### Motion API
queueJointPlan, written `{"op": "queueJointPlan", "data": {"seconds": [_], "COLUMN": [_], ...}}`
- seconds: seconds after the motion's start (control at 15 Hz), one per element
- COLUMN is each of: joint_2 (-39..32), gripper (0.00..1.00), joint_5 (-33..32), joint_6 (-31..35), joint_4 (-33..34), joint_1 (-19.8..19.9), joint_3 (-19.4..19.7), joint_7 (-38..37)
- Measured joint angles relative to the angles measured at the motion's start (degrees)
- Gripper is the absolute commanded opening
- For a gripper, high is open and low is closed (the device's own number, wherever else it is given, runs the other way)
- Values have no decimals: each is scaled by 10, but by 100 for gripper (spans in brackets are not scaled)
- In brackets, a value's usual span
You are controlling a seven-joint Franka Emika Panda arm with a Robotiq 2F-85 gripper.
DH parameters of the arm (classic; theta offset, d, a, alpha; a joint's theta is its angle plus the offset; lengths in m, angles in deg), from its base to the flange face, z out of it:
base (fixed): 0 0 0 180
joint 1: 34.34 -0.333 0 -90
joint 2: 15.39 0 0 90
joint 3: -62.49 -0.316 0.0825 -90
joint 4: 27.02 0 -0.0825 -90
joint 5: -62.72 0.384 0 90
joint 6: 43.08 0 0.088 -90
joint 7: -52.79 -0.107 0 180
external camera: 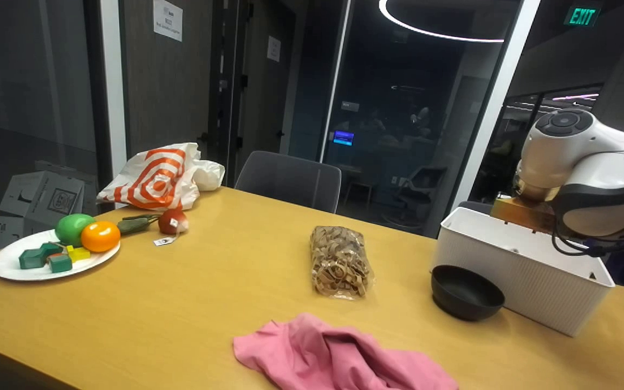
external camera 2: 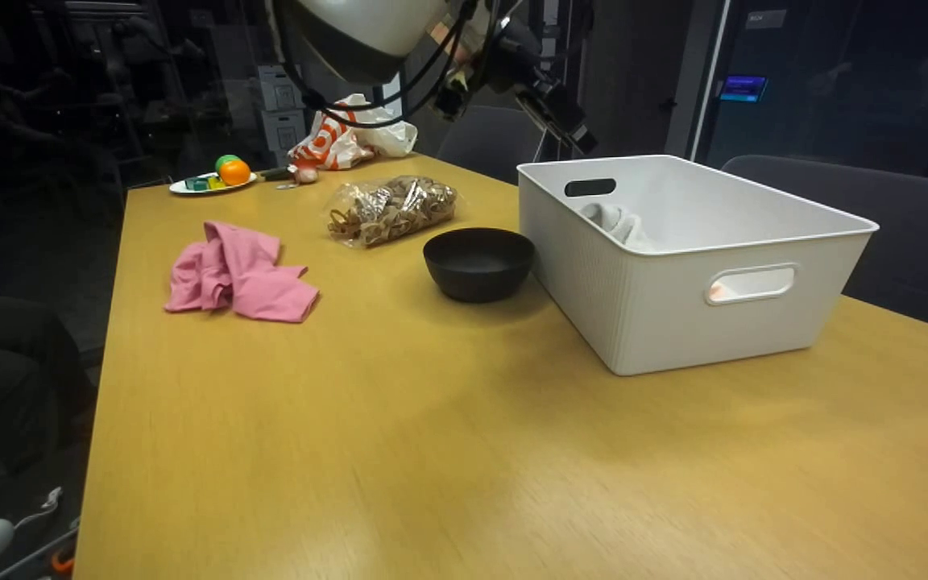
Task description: Put all the pieces of cloth into the white basket
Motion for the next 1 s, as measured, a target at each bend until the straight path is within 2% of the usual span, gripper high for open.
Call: {"op": "queueJointPlan", "data": {"seconds": [0.07, 0.13, 0.47, 0.73, 1.0], "joint_2": [2, 6, 57, 98, 113], "gripper": [99, 100, 100, 100, 100], "joint_5": [12, 30, 254, 395, 478], "joint_6": [7, 15, 60, 71, 67], "joint_4": [-2, -6, -86, -186, -253], "joint_1": [-3, -5, -15, -53, -103], "joint_3": [2, 2, -12, -23, -53], "joint_7": [8, 23, 240, 384, 487]}}
